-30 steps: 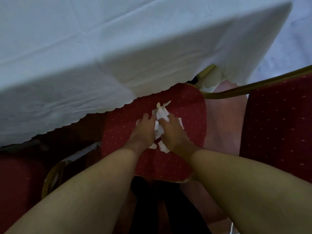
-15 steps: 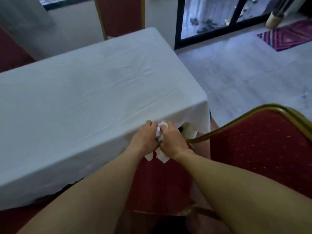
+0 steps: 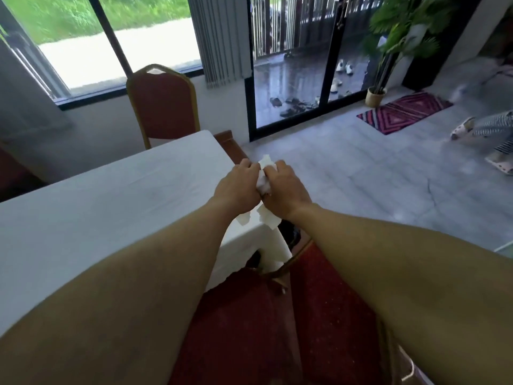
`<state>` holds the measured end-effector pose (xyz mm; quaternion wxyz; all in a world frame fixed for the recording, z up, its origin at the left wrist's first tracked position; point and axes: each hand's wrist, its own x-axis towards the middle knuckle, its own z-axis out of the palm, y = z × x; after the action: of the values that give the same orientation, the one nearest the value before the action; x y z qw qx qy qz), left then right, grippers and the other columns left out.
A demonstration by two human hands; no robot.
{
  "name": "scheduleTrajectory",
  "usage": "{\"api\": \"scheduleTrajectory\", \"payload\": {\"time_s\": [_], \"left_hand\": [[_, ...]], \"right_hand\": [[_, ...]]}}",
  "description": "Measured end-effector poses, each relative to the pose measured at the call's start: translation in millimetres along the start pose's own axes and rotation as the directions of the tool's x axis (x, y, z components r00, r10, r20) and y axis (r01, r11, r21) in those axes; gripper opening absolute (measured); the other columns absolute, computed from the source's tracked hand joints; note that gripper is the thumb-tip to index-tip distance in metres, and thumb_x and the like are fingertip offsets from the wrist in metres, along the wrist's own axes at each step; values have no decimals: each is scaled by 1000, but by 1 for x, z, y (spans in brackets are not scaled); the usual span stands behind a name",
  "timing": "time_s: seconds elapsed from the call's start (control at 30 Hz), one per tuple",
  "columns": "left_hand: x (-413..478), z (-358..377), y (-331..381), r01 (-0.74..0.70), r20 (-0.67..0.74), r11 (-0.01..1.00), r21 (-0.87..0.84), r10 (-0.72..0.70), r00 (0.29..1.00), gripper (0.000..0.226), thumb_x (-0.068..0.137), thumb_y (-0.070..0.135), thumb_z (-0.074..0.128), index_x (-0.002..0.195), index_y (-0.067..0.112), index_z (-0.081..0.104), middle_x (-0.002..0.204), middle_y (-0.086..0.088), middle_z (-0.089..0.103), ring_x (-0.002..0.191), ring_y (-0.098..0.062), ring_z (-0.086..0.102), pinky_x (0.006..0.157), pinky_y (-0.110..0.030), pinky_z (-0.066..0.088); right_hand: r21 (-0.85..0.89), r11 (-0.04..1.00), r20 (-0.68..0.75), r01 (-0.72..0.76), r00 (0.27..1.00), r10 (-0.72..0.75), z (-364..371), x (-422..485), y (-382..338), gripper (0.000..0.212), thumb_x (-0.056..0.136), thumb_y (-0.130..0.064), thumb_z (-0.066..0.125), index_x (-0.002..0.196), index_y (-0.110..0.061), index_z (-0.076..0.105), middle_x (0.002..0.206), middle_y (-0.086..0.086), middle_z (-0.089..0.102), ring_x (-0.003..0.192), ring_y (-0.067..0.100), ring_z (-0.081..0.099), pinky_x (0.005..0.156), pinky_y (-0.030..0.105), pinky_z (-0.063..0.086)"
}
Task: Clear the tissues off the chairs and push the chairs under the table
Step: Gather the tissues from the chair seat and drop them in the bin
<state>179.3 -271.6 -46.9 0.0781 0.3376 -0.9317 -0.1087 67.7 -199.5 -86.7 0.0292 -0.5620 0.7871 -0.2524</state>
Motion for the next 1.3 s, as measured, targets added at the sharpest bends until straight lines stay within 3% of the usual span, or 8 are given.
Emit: {"api": "scheduleTrajectory", "payload": {"time_s": [0.13, 0.33, 0.43, 0.57, 0.73, 0.97, 1.1, 1.3], "left_hand": [[33, -7, 44, 17, -35, 1000, 6, -17, 999, 36, 85, 20, 69, 118, 11, 55, 117, -9, 52, 103, -27, 56, 77, -35, 46], [76, -5, 99, 88, -54, 996, -18, -89, 995, 40, 85, 19, 70, 120, 10, 56, 117, -10, 54, 105, -28, 57, 80, -34, 50], [88, -6, 120, 137, -82, 990, -40, -140, 987, 39, 87, 17, 69, 122, 8, 56, 121, -10, 52, 104, -28, 58, 74, -30, 42], [92, -3, 126, 199, -86, 979, -43, -202, 976, 36, 88, 19, 67, 120, 9, 54, 116, -9, 51, 99, -27, 58, 71, -31, 39], [103, 12, 123, 208, -44, 976, -62, -211, 977, 40, 86, 16, 68, 122, 9, 53, 116, -9, 51, 100, -28, 57, 76, -34, 47], [134, 71, 113, 256, 29, 960, -114, -254, 967, 38, 84, 9, 64, 119, 7, 50, 117, -11, 50, 100, -32, 57, 79, -44, 50], [170, 126, 93, 339, 56, 930, -145, -334, 941, 42, 83, 6, 64, 122, 7, 50, 122, -13, 50, 104, -34, 56, 85, -45, 50], [229, 238, 53, 442, 175, 883, -157, -415, 893, 45, 82, 3, 62, 125, 7, 50, 123, -12, 49, 106, -29, 54, 87, -43, 52]], "right_hand": [[-25, 998, 8, 61, 998, -61, -39, 25, 40, 34, 87, -13, 62, 120, -6, 56, 123, 16, 51, 111, 31, 50, 83, 29, 40], [2, 989, 60, 149, 987, -149, -81, 50, 96, 35, 87, -13, 64, 121, -6, 55, 125, 15, 51, 113, 31, 49, 88, 35, 45], [24, 981, 86, 191, 977, -193, -95, 62, 115, 38, 85, -13, 67, 121, -7, 55, 125, 15, 51, 114, 30, 50, 88, 34, 47], [41, 974, 105, 225, 968, -228, -96, 71, 125, 38, 87, -19, 69, 122, -10, 56, 125, 12, 51, 113, 27, 51, 89, 35, 51], [76, 974, 105, 212, 970, -220, -84, 73, 137, 34, 87, -17, 65, 119, -11, 58, 124, 11, 52, 108, 28, 54, 86, 40, 54], [66, 981, 203, 180, 961, -190, -42, 91, 177, 37, 81, -10, 69, 116, -5, 57, 120, 16, 52, 106, 34, 53, 80, 34, 46], [85, 981, 274, 174, 943, -191, 8, 120, 211, 37, 81, -11, 68, 115, -8, 55, 121, 12, 50, 109, 31, 52, 81, 40, 52], [118, 982, 395, 148, 900, -183, 109, 158, 283, 32, 86, -11, 65, 116, -10, 54, 121, 9, 49, 110, 25, 50, 74, 28, 40]]}}
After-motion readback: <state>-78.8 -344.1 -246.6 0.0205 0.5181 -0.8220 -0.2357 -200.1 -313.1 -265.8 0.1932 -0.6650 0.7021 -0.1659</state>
